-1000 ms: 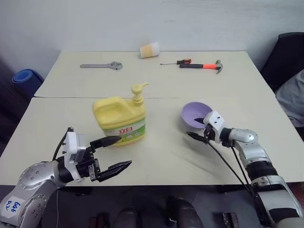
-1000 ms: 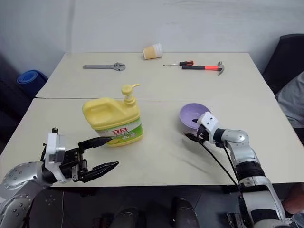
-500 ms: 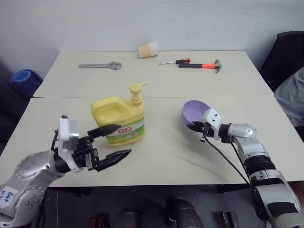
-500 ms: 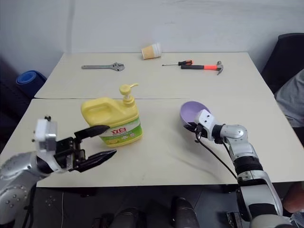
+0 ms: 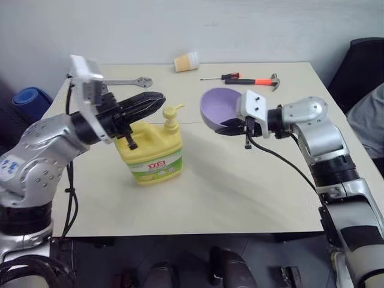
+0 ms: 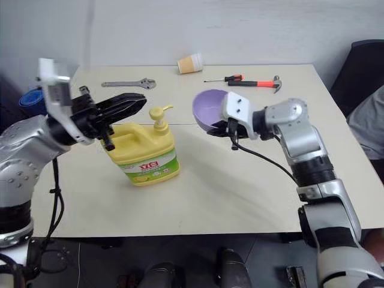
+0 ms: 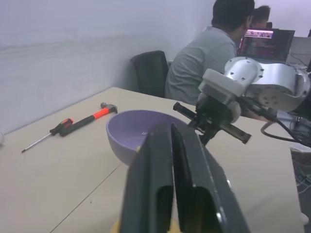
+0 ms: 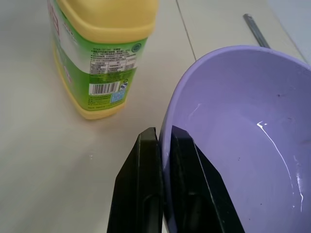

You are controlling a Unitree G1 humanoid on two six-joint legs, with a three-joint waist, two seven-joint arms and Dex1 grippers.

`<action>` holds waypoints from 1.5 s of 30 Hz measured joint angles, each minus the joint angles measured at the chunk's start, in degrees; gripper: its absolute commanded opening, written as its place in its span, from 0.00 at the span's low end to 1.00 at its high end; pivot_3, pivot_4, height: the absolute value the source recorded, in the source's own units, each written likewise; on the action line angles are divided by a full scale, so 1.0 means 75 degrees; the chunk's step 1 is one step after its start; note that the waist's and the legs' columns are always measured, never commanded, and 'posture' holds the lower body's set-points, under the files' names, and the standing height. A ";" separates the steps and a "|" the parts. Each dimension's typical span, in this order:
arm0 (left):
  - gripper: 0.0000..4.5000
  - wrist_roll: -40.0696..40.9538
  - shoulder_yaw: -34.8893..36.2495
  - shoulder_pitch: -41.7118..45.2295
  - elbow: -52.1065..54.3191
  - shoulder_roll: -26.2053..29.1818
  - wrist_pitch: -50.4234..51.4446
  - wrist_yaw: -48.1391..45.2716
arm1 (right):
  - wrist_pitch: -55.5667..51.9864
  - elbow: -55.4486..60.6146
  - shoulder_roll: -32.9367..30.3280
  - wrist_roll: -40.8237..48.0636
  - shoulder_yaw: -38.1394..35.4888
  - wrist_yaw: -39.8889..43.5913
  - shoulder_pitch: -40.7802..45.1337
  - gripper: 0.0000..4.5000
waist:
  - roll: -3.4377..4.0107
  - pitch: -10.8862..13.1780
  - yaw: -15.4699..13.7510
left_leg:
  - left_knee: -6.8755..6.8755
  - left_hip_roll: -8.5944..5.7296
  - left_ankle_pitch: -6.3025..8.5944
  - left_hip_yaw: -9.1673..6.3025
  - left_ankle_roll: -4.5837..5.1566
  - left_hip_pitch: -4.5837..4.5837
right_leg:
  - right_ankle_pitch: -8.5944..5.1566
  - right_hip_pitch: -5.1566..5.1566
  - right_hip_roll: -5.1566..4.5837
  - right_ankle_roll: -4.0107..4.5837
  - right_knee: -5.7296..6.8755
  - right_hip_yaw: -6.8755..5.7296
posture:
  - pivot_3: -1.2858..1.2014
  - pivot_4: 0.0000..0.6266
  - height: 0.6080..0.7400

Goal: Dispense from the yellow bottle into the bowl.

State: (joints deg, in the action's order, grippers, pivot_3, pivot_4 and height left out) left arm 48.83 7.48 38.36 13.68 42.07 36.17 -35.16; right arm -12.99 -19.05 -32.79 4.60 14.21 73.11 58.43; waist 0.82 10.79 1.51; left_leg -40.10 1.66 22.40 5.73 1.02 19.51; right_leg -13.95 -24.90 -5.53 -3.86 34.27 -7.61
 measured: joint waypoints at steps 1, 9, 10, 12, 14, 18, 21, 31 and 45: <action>0.01 -0.0175 -0.0110 0.0152 -0.0184 -0.0080 -0.0007 -0.0014 | -0.0084 -0.0063 0.0065 -0.0027 0.0114 0.0037 0.0126 0.00 | 0.0000 0.0000 0.0000 | 0.0000 -0.0001 -0.0001 0.0007 0.0001 0.0005 | 0.0000 -0.0012 0.0000 0.0000 0.0006 -0.0001 | 0.52 0.24 1.00; 0.01 -0.1007 -0.0498 0.0523 -0.0737 -0.0421 -0.0072 -0.0504 | -0.0347 -0.0403 0.0597 -0.0179 0.0450 0.0194 0.0894 0.00 | -0.0001 0.0000 0.0019 | -0.0041 -0.0001 -0.0006 0.0026 -0.0002 0.0084 | 0.0001 -0.0107 0.0000 -0.0001 0.0060 -0.0007 | 0.52 0.24 1.00; 0.01 -0.1046 -0.0498 0.0522 -0.0736 -0.0422 -0.0073 -0.0554 | -0.0357 -0.0462 0.0624 -0.0192 0.0467 0.0220 0.0918 0.00 | -0.0001 0.0000 0.0018 | -0.0047 0.0000 -0.0006 0.0025 -0.0002 0.0085 | 0.0001 -0.0107 -0.0001 -0.0001 0.0062 -0.0006 | 0.52 0.24 1.00; 0.01 -0.1134 -0.0496 0.0517 -0.0731 -0.0423 -0.0072 -0.0624 | -0.0400 -0.0543 0.0703 -0.0238 0.0482 0.0264 0.0970 0.00 | -0.0001 0.0000 0.0018 | -0.0058 -0.0001 -0.0006 0.0024 -0.0001 0.0085 | 0.0001 -0.0107 -0.0003 -0.0001 0.0069 -0.0003 | 0.52 0.24 1.00; 0.01 -0.1220 -0.0496 0.0517 -0.0726 -0.0442 -0.0072 -0.0657 | -0.0429 -0.0612 0.0832 -0.0261 0.0493 0.0287 0.1092 0.00 | -0.0001 0.0000 0.0018 | -0.0068 0.0000 -0.0006 0.0023 -0.0001 0.0085 | 0.0001 -0.0106 -0.0005 -0.0001 0.0080 -0.0001 | 0.52 0.24 1.00; 0.01 -0.1389 -0.0506 0.0520 -0.0721 -0.0491 -0.0040 -0.0655 | -0.0423 -0.0730 0.0915 -0.0339 0.0494 0.0297 0.1268 0.00 | -0.0001 0.0000 0.0008 | -0.0083 0.0000 -0.0005 0.0016 -0.0001 0.0085 | 0.0001 -0.0103 -0.0009 -0.0001 0.0090 0.0002 | 0.52 0.24 1.00; 0.01 -0.1466 -0.0542 0.0523 -0.0708 -0.0458 0.0065 -0.0668 | -0.0423 -0.0783 0.0937 -0.0381 0.0494 0.0315 0.1289 0.00 | -0.0002 -0.0001 0.0007 | -0.0100 0.0000 -0.0005 0.0011 -0.0001 0.0085 | 0.0001 -0.0096 -0.0012 -0.0001 0.0098 0.0005 | 0.52 0.24 1.00; 0.01 -0.1508 -0.0552 0.0539 -0.0629 -0.0375 0.0711 -0.0740 | -0.0424 -0.0807 0.1018 -0.0409 0.0493 0.0368 0.1433 0.00 | -0.0008 -0.0007 -0.0009 | -0.0122 -0.0006 -0.0005 -0.0022 -0.0001 0.0083 | 0.0000 -0.0072 -0.0025 0.0000 0.0109 0.0025 | 0.52 0.24 1.00; 0.01 -0.1462 -0.0457 0.1214 -0.1049 -0.0449 0.1340 -0.1118 | -0.0426 -0.0856 0.1042 -0.0421 0.0493 0.0363 0.1433 0.00 | -0.0009 -0.0006 -0.0003 | -0.0123 -0.0006 -0.0005 -0.0031 -0.0001 0.0098 | 0.0000 -0.0077 -0.0022 0.0000 0.0102 0.0014 | 0.52 0.24 1.00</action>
State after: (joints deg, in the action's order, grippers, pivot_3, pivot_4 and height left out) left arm 37.87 4.06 47.46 5.81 38.70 46.22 -43.55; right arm -16.19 -25.47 -24.97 1.44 17.91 75.83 69.18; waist 0.76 10.75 1.49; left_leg -41.03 1.62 22.36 5.50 1.01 20.24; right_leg -13.95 -25.48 -5.70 -3.86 35.03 -7.51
